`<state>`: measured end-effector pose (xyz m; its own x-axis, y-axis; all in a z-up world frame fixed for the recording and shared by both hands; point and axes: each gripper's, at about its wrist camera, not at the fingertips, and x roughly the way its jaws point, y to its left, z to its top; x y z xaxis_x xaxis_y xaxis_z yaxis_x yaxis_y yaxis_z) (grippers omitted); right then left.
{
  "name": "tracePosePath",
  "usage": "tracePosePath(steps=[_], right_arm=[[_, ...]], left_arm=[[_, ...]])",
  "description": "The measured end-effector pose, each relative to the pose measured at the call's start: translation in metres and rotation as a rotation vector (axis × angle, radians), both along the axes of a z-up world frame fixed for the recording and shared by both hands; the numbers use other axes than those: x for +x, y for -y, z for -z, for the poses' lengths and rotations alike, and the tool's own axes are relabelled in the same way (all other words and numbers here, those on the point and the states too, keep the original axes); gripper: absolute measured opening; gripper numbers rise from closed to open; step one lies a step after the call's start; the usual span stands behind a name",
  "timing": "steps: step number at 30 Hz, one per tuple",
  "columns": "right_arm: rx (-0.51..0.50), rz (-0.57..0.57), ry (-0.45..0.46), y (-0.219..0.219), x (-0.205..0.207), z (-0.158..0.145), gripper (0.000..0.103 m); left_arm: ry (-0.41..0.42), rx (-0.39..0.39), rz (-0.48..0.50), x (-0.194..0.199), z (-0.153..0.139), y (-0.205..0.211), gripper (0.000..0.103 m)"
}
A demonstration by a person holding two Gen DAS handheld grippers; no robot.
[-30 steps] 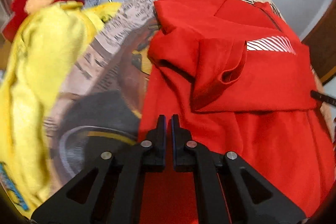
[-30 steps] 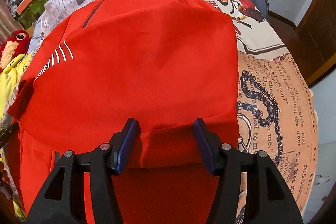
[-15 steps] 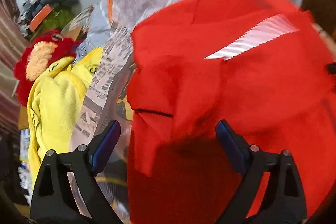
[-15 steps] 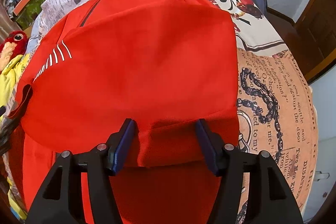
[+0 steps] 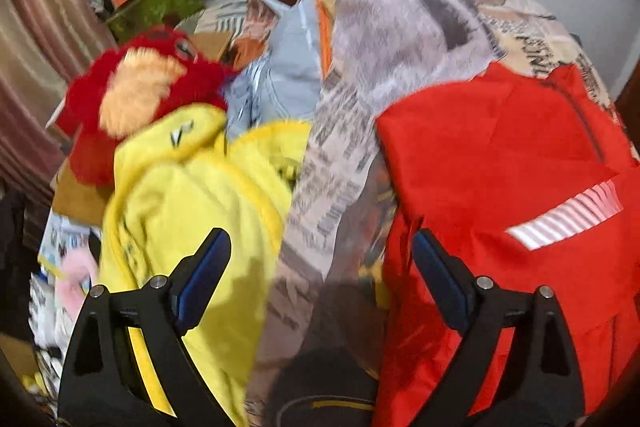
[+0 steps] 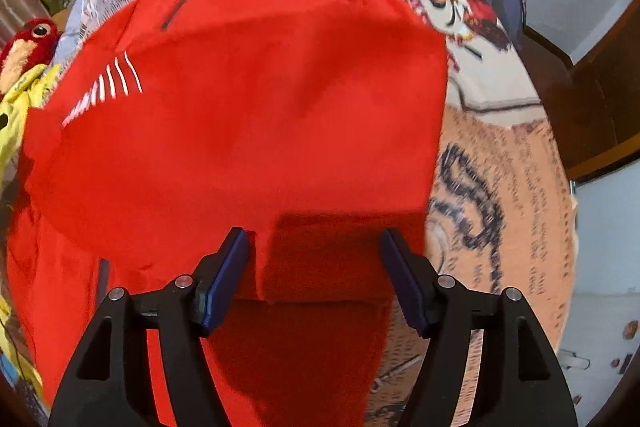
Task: Fold large clothes
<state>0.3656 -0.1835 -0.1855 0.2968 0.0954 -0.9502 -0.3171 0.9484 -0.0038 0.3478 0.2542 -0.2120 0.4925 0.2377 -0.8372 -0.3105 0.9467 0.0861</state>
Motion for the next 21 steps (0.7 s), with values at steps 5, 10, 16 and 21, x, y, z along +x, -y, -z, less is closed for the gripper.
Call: tracePosePath(steps=[5, 10, 16, 21], right_arm=[[0.081, 0.040, 0.077, 0.007, 0.026, -0.035, 0.065], [0.148, 0.081, 0.132, 0.007, 0.072, -0.061, 0.065], [0.169, 0.056, 0.178, -0.009, 0.112, -0.065, 0.066], [0.192, 0.043, 0.161, -0.025, 0.153, -0.042, 0.070]], left_arm=[[0.048, -0.025, 0.120, 0.022, -0.027, 0.022, 0.093], [0.054, -0.117, 0.257, 0.067, -0.032, 0.057, 0.093], [0.075, -0.133, 0.363, 0.128, -0.021, 0.104, 0.093], [0.104, -0.196, 0.349, 0.177, -0.010, 0.111, 0.093]])
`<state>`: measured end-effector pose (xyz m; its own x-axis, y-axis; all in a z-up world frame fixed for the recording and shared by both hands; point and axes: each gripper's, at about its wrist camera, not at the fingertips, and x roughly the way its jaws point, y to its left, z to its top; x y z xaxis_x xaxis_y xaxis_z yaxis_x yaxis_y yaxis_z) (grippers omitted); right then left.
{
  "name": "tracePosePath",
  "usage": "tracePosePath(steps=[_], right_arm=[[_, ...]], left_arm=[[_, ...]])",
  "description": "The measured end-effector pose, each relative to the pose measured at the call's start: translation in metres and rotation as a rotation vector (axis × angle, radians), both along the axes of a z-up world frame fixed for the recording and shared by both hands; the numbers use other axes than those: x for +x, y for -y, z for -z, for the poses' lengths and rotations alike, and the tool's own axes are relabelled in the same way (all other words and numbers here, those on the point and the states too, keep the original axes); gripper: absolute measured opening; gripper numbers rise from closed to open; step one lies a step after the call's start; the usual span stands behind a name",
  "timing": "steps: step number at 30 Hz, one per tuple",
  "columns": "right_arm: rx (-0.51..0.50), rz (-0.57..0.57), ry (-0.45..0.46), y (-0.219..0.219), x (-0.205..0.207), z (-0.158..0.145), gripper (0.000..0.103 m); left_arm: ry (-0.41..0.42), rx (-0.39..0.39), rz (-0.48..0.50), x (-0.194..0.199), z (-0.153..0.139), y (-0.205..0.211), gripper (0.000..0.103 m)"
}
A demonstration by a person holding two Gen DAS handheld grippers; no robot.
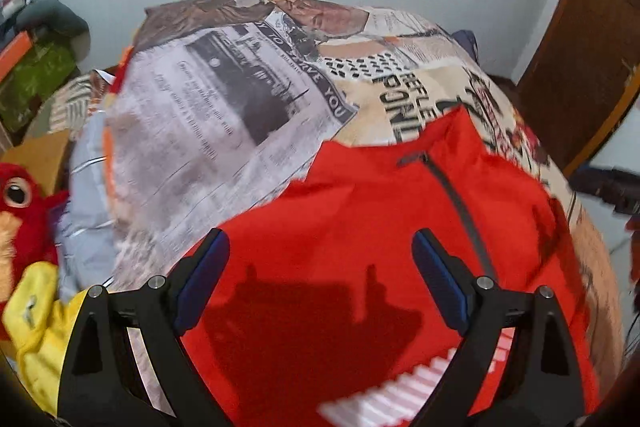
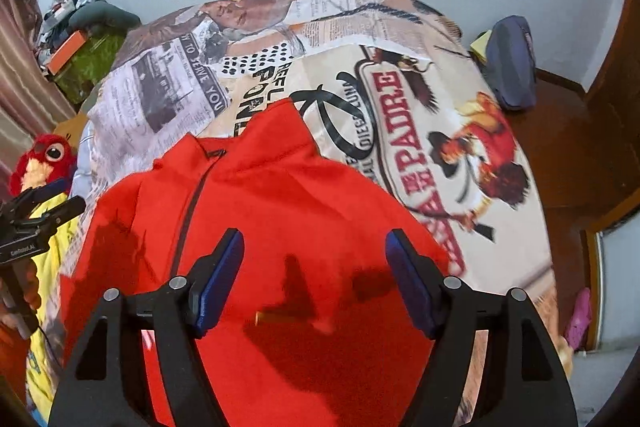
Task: Fold large clothes
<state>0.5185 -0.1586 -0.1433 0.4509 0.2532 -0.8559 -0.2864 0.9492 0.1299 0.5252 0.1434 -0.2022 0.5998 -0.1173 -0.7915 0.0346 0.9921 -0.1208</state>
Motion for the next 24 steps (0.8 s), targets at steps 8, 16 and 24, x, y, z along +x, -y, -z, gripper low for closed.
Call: tracePosePath(steps=[8, 16, 24], right_arm=[[0.102, 0.076, -0.104, 0.014, 0.056, 0.053, 0.070], [0.229, 0.076, -0.159, 0.015, 0.066, 0.085, 0.073], [0.259, 0.003, -0.139, -0.005, 0.042, 0.070, 0.010]], left_arm=[[0.001, -0.151, -0.097, 0.050, 0.053, -0.032, 0.093], [-0.088, -0.272, -0.099, 0.074, 0.113, -0.039, 0.092], [-0.087, -0.161, 0.001, 0.059, 0.084, -0.008, 0.011]])
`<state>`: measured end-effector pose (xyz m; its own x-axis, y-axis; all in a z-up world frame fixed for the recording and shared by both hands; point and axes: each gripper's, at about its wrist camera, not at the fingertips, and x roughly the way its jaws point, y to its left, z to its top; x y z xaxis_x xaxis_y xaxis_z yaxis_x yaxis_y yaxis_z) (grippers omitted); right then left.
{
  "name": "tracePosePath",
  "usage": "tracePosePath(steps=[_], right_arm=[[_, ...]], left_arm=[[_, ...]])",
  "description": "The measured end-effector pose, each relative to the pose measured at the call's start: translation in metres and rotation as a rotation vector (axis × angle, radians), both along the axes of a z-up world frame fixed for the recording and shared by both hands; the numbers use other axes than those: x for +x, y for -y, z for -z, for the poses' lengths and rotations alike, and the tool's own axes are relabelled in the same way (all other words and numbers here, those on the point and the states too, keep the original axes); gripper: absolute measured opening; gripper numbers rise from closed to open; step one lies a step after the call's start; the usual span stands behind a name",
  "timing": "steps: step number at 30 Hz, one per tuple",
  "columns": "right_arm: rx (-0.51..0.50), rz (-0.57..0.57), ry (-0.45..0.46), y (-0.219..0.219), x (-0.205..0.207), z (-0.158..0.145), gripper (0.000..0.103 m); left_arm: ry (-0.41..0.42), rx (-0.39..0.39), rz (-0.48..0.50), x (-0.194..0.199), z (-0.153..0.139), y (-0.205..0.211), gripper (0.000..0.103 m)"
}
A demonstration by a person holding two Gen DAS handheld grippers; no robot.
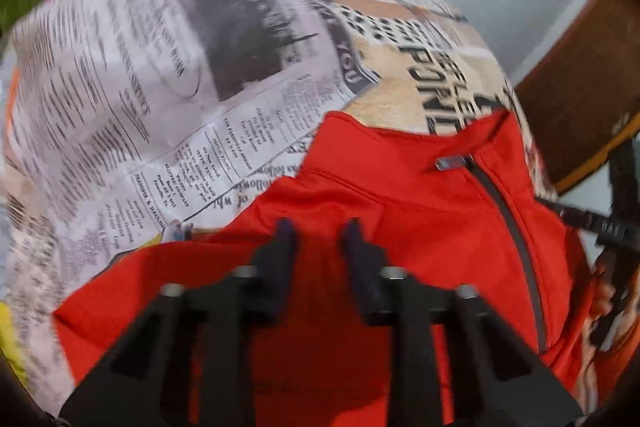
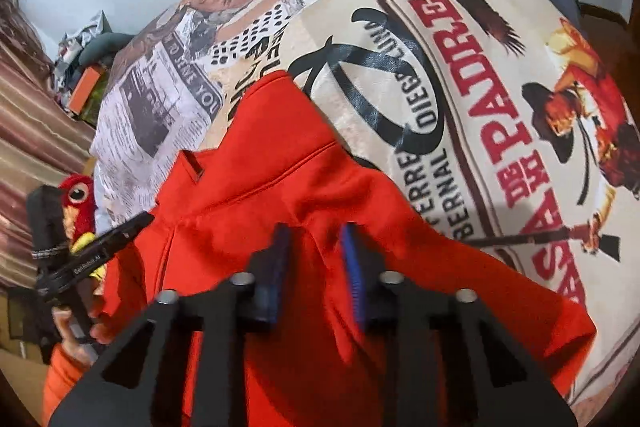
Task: Fold large clothes
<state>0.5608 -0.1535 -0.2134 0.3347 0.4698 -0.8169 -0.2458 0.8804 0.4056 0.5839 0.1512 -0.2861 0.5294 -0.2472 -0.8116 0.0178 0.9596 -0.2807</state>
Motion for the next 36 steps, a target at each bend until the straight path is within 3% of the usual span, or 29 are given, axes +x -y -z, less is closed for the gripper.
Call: tracePosePath(steps=[3, 8, 13, 18, 23, 26, 33, 36], right_arm=[[0.011, -0.017, -0.001, 0.000, -0.016, -0.017, 0.007], [-0.021, -0.058, 0.067, -0.004, -0.057, -0.051, 0.006], [-0.041, -0.086, 0.159, -0.001, -0.108, -0.090, 0.006], [0.014, -0.097, 0.175, 0.011, -0.164, -0.112, 0.006], [-0.010, -0.124, 0.142, 0.014, -0.211, -0.098, 0.006], [-0.029, -0.134, 0.104, 0.015, -0.241, -0.079, 0.006], [-0.090, -0.095, 0.003, 0.026, -0.276, -0.024, 0.006], [-0.138, -0.091, 0.000, 0.033, -0.287, -0.011, 0.006]], left_arm=[[-0.011, 0.079, 0.040, -0.020, -0.014, 0.013, 0.003], [0.022, 0.178, 0.061, -0.067, -0.051, 0.030, 0.003], [0.097, 0.164, 0.064, -0.122, -0.111, 0.036, 0.003], [0.131, 0.132, 0.074, -0.182, -0.137, 0.041, 0.002], [0.089, 0.126, 0.075, -0.238, -0.120, 0.048, 0.002], [0.047, 0.098, 0.081, -0.267, -0.095, 0.050, 0.003], [-0.080, 0.148, 0.068, -0.318, -0.023, 0.060, 0.002], [-0.100, 0.151, 0.072, -0.336, -0.010, 0.061, 0.002]])
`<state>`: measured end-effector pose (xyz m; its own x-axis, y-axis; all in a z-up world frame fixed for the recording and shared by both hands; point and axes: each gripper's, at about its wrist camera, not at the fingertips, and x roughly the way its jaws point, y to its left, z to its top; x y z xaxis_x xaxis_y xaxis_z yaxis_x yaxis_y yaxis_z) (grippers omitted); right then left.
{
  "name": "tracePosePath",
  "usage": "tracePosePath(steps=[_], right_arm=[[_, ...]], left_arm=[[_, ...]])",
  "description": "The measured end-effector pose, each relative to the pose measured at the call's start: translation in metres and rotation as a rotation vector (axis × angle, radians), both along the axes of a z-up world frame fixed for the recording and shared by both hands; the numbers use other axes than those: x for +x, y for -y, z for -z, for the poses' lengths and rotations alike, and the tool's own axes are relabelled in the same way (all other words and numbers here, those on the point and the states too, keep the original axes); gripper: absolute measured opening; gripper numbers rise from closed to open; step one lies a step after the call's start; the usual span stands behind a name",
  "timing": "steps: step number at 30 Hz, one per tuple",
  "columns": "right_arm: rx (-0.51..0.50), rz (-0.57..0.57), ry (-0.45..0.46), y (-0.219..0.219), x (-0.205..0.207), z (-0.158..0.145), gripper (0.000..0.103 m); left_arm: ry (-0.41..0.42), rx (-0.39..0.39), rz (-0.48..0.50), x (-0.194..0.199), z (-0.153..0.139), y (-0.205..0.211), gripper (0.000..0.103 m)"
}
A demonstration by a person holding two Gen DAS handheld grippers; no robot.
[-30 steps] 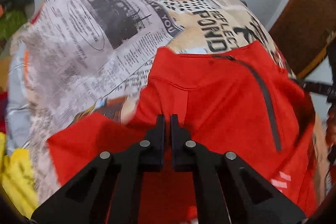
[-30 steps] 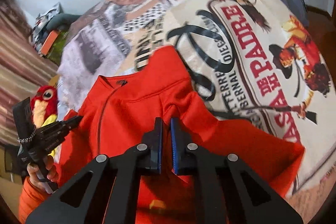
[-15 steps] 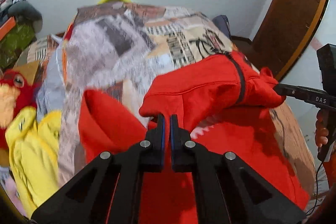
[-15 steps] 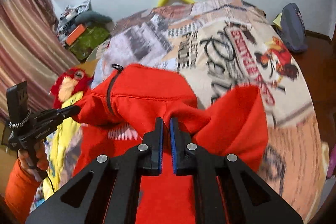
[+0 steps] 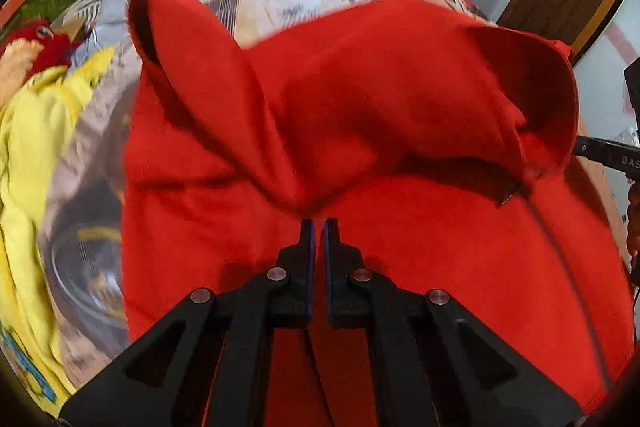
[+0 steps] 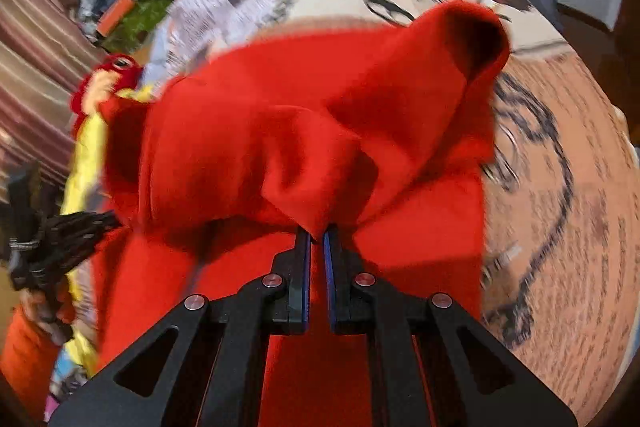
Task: Fold large clothes
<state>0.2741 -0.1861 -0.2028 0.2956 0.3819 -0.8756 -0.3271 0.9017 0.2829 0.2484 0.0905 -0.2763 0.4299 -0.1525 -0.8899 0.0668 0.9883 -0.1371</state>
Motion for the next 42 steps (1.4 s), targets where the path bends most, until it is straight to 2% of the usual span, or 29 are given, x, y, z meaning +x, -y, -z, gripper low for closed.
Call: tracePosePath(steps=[4, 9, 14, 17, 19, 20, 21, 23, 27, 29, 31, 33, 36, 38, 40, 42], right_arm=[[-0.011, 0.017, 0.036, 0.011, -0.014, -0.009, 0.006], [0.010, 0.035, 0.115, 0.024, -0.020, -0.042, 0.006], [0.052, 0.043, 0.198, 0.017, -0.007, -0.074, 0.006], [0.071, 0.053, 0.207, 0.004, 0.013, -0.081, 0.007], [0.079, 0.061, 0.202, -0.005, 0.027, -0.080, 0.012], [0.080, 0.064, 0.196, -0.009, 0.035, -0.077, 0.020], [0.078, 0.067, 0.190, -0.015, 0.043, -0.072, 0.031], [0.070, 0.073, 0.179, -0.025, 0.055, -0.062, 0.040], [0.066, 0.076, 0.063, -0.038, 0.078, -0.028, 0.040], [0.054, 0.094, 0.003, -0.036, 0.084, -0.011, 0.040], [0.034, 0.109, -0.023, -0.029, 0.085, 0.001, 0.040], [0.020, 0.116, -0.016, -0.016, 0.080, 0.005, 0.040], [-0.006, 0.108, 0.007, 0.006, 0.069, 0.002, 0.039], [-0.076, 0.119, 0.035, 0.020, 0.063, 0.001, 0.040], [-0.159, 0.133, 0.063, 0.033, 0.060, 0.001, 0.040], [-0.228, 0.171, 0.068, 0.049, 0.055, 0.002, 0.044]], left_arm=[[0.017, 0.058, 0.022, -0.022, -0.005, 0.004, 0.003], [0.098, 0.093, 0.017, -0.035, -0.038, -0.007, 0.003], [0.173, 0.099, -0.041, -0.013, -0.074, -0.028, 0.006], [0.196, 0.096, -0.082, 0.016, -0.088, -0.038, 0.008], [0.205, 0.069, -0.105, 0.036, -0.093, -0.045, 0.008], [0.203, 0.049, -0.116, 0.048, -0.093, -0.049, 0.008], [0.193, 0.013, -0.119, 0.061, -0.092, -0.053, 0.008], [0.173, -0.048, -0.121, 0.081, -0.087, -0.057, 0.008], [0.120, -0.154, -0.144, 0.121, -0.066, -0.058, 0.008], [0.096, -0.147, -0.166, 0.131, -0.056, -0.058, 0.008], [0.053, -0.075, -0.213, 0.138, -0.039, -0.062, 0.008], [0.016, -0.042, -0.237, 0.136, -0.023, -0.074, 0.008], [-0.037, -0.065, -0.291, 0.116, 0.001, -0.108, 0.008], [-0.046, -0.072, -0.321, 0.100, 0.009, -0.128, 0.008], [-0.050, -0.035, -0.366, 0.079, 0.013, -0.145, 0.008], [-0.053, -0.061, -0.373, 0.059, 0.016, -0.158, 0.008]])
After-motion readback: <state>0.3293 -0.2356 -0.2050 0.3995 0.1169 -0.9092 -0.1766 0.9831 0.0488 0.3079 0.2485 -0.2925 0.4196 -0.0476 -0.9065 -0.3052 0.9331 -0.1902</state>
